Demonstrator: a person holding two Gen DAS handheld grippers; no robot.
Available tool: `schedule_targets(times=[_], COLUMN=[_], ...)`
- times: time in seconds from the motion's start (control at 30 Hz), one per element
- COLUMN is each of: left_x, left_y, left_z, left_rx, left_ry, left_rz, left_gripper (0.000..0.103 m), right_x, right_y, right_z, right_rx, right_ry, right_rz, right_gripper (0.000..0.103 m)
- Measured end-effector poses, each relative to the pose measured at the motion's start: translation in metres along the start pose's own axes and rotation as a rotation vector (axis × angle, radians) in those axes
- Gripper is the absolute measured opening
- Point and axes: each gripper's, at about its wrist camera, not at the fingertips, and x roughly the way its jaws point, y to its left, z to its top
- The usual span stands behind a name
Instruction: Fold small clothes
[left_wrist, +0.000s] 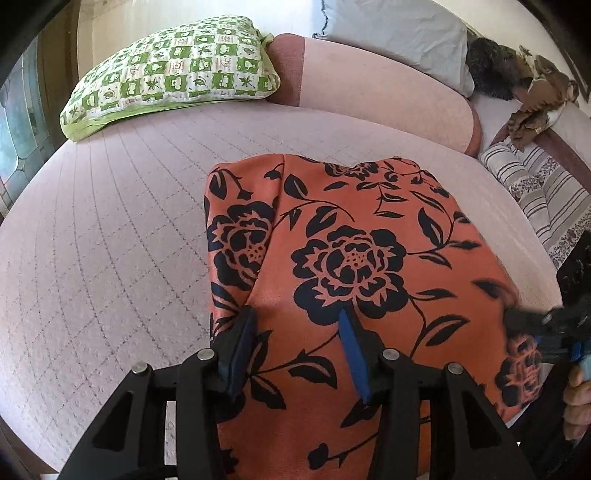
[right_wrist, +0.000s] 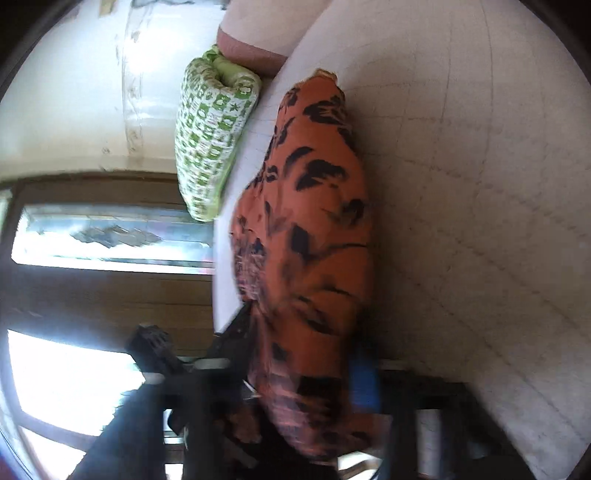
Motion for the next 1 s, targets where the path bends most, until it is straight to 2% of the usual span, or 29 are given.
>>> schedule_targets(times=[0.03, 0.07, 0.13, 0.2, 0.23, 0.27, 0.33, 0.37, 0.43, 0.5, 0.53, 0.57, 0.6, 0.63, 0.7, 0.73, 0.77, 0.83, 0.87, 0.93, 1.0], left_x=[-0.001, 0.001, 0.000, 0.000, 0.000, -0.001, -0.001, 0.000, 0.000, 0.000, 0.000, 0.000, 0.000, 0.000, 0.000, 0.001, 0.002, 0.001, 0.001, 0.001, 0.002], left_y=[-0.001, -0.002, -0.003, 0.000, 0.001, 0.001, 0.000, 0.000, 0.001, 0.001, 0.002, 0.002, 0.003, 0.004, 0.003, 0.002, 0.000, 0.001, 0.003, 0.003, 0.001], left_z=[-0.001, -0.001, -0.001, -0.001, -0.001, -0.001, -0.002, -0.001, -0.001, -0.001, -0.001, -0.001, -0.001, -0.001, -0.001, -0.001, -0.001, -0.002, -0.001, -0.001, -0.002], left_rx=[0.006, 0.014, 0.029, 0.017, 0.013, 0.014, 0.022, 0.021, 0.020, 0.024, 0.025, 0.025, 0.025, 0.023, 0.024, 0.031, 0.039, 0.041, 0.033, 0.033, 0.043], left_ry=[-0.001, -0.001, -0.009, -0.012, -0.012, -0.013, -0.016, -0.017, -0.017, -0.018, -0.018, -0.018, -0.018, -0.019, -0.020, -0.018, -0.018, -0.023, -0.023, -0.023, -0.025], left_rz=[-0.004, -0.001, 0.010, 0.000, -0.008, -0.009, -0.005, -0.006, -0.010, -0.012, -0.013, -0.010, -0.012, -0.016, -0.019, -0.024, -0.016, -0.009, -0.018, -0.018, -0.009], left_gripper=[0.049, 0.049, 0.049, 0.049, 0.048, 0.048, 0.048, 0.048, 0.048, 0.048, 0.048, 0.048, 0.048, 0.048, 0.048, 0.048, 0.048, 0.048, 0.048, 0.048, 0.048], right_x=[0.008, 0.012, 0.005, -0.005, -0.011, -0.020, -0.035, -0.035, -0.024, 0.005, 0.017, 0.023, 0.018, 0.012, 0.015, 0.024, 0.030, 0.018, 0.013, 0.000, 0.000], right_y=[-0.011, -0.021, -0.012, 0.006, 0.011, 0.013, 0.013, 0.012, 0.005, -0.005, -0.006, 0.005, 0.023, 0.038, 0.032, 0.020, 0.010, 0.011, 0.015, 0.022, 0.027], right_z=[-0.002, -0.004, -0.005, -0.005, -0.002, 0.001, 0.012, 0.023, 0.042, 0.059, 0.060, 0.056, 0.051, 0.046, 0.047, 0.048, 0.049, 0.051, 0.052, 0.060, 0.075], right_rx=[0.001, 0.019, -0.010, -0.061, -0.077, -0.085, -0.086, -0.076, -0.034, 0.007, 0.013, -0.025, -0.103, -0.163, -0.165, -0.155, -0.132, -0.097, -0.094, -0.098, -0.091], right_ry=[0.020, 0.037, 0.030, 0.024, 0.017, -0.019, -0.104, -0.114, -0.102, -0.025, 0.016, 0.042, 0.013, -0.012, -0.022, 0.006, 0.024, 0.000, -0.012, -0.070, -0.115], right_rz=[-0.070, -0.079, -0.070, -0.033, -0.022, -0.024, -0.050, -0.048, -0.025, -0.024, -0.006, -0.011, -0.040, -0.052, -0.138, -0.204, -0.201, -0.102, -0.089, -0.057, -0.087], right_gripper=[0.029, 0.028, 0.032, 0.042, 0.070, 0.086, 0.088, 0.088, 0.088, 0.086, 0.061, 0.043, 0.034, 0.031, 0.031, 0.031, 0.032, 0.040, 0.059, 0.086, 0.087])
